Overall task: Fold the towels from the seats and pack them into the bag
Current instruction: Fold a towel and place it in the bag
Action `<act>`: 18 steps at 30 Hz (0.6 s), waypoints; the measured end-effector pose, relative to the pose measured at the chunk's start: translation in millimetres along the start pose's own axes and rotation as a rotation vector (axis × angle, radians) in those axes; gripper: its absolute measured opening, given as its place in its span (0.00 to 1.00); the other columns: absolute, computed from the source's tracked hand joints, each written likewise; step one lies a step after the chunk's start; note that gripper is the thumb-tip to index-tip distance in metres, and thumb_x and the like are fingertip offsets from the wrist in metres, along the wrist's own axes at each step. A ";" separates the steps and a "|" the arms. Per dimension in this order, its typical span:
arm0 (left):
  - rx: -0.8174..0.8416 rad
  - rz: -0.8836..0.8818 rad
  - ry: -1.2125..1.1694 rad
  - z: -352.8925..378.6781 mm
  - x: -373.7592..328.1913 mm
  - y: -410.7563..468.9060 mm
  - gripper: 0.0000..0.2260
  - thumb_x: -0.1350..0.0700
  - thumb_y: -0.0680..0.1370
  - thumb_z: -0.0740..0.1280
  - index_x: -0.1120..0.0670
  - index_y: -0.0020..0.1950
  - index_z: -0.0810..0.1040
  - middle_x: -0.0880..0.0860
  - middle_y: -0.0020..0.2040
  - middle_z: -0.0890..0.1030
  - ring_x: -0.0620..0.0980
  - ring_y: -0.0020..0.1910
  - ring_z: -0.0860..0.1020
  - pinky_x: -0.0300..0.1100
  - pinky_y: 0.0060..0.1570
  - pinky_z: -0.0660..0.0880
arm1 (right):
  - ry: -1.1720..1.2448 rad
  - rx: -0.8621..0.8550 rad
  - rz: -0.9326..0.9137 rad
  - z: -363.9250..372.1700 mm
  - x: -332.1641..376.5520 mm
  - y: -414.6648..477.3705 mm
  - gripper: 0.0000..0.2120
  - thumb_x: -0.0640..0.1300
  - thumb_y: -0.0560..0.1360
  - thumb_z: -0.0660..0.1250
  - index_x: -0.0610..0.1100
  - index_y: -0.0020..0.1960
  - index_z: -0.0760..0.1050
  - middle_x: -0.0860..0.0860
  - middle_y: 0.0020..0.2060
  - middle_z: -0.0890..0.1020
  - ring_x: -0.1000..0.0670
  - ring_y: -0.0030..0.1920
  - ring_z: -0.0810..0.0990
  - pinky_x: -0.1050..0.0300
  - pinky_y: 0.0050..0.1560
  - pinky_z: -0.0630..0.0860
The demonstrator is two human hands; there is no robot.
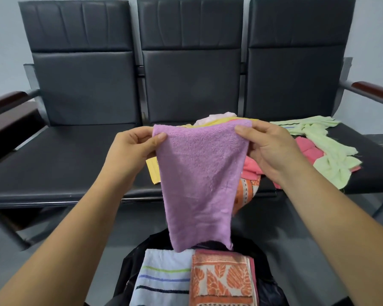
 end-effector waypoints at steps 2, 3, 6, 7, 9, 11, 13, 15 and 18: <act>-0.070 0.056 0.090 -2.6 -5.1 -1.2 0.05 0.54 0.78 0.72 0.53 0.51 0.86 0.49 0.46 0.87 0.44 0.47 0.83 0.42 0.55 0.79 | -0.069 -0.032 -0.082 -0.5 3.6 -0.3 0.05 0.37 0.76 0.72 0.41 0.50 0.85 0.44 0.48 0.87 0.48 0.49 0.85 0.53 0.51 0.80; -0.085 0.069 0.104 -3.3 -6.3 -2.0 0.05 0.53 0.78 0.73 0.52 0.50 0.86 0.49 0.46 0.87 0.44 0.46 0.83 0.42 0.55 0.78 | -0.109 -0.047 -0.116 -0.5 5.6 -0.8 0.04 0.39 0.76 0.73 0.43 0.49 0.86 0.47 0.45 0.87 0.51 0.46 0.85 0.57 0.47 0.78; -0.088 0.051 0.012 -3.0 -6.7 -3.3 0.08 0.50 0.76 0.75 0.52 0.52 0.87 0.54 0.52 0.86 0.51 0.54 0.83 0.49 0.62 0.77 | -0.132 -0.051 -0.152 -0.1 8.2 -1.9 0.03 0.41 0.76 0.73 0.46 0.47 0.86 0.49 0.44 0.86 0.52 0.46 0.84 0.55 0.48 0.78; -0.081 0.047 -0.025 -2.2 -6.3 -3.6 0.09 0.51 0.76 0.75 0.53 0.53 0.86 0.54 0.54 0.86 0.53 0.57 0.83 0.51 0.64 0.77 | -0.107 -0.039 -0.134 0.7 7.5 -2.7 0.03 0.41 0.76 0.72 0.46 0.48 0.85 0.47 0.47 0.86 0.50 0.49 0.84 0.52 0.52 0.79; -0.051 0.053 -0.075 1.4 -8.0 -5.4 0.08 0.54 0.78 0.73 0.54 0.55 0.86 0.54 0.54 0.86 0.52 0.56 0.83 0.51 0.63 0.77 | -0.055 -0.023 -0.086 2.0 4.3 -3.5 0.04 0.41 0.78 0.71 0.46 0.50 0.85 0.46 0.49 0.87 0.47 0.52 0.85 0.45 0.57 0.80; -0.006 0.065 -0.127 6.3 -10.8 -7.4 0.09 0.56 0.80 0.70 0.54 0.60 0.84 0.54 0.54 0.86 0.50 0.54 0.83 0.46 0.57 0.78 | -0.076 -0.022 -0.092 3.4 4.5 -4.8 0.06 0.41 0.79 0.70 0.47 0.54 0.83 0.46 0.51 0.87 0.46 0.54 0.85 0.41 0.58 0.80; 0.065 0.098 -0.091 10.2 -14.8 -9.5 0.15 0.57 0.81 0.68 0.49 0.68 0.79 0.51 0.56 0.86 0.48 0.56 0.83 0.41 0.55 0.78 | -0.111 0.081 -0.124 9.9 5.3 -5.9 0.12 0.39 0.79 0.70 0.48 0.61 0.79 0.47 0.56 0.85 0.45 0.58 0.84 0.40 0.60 0.80; 0.173 0.135 0.040 13.9 -16.8 -10.1 0.23 0.57 0.82 0.67 0.41 0.76 0.69 0.45 0.61 0.83 0.47 0.59 0.82 0.41 0.58 0.78 | -0.090 0.248 -0.090 18.5 3.0 -8.1 0.23 0.35 0.76 0.73 0.53 0.66 0.74 0.50 0.60 0.84 0.47 0.61 0.83 0.45 0.59 0.81; 0.305 0.088 0.169 16.1 -9.1 -6.9 0.31 0.59 0.82 0.67 0.36 0.79 0.60 0.42 0.64 0.81 0.50 0.59 0.83 0.49 0.56 0.80 | -0.220 0.309 -0.060 19.0 -5.9 -6.2 0.33 0.34 0.71 0.77 0.54 0.69 0.70 0.54 0.61 0.82 0.51 0.63 0.81 0.47 0.62 0.79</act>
Point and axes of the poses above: each hand's wrist, its own y-axis towards the middle knuckle, its own z-axis out of the palm, x = y × z, the point moved 5 cm from there along y, towards the middle knuckle
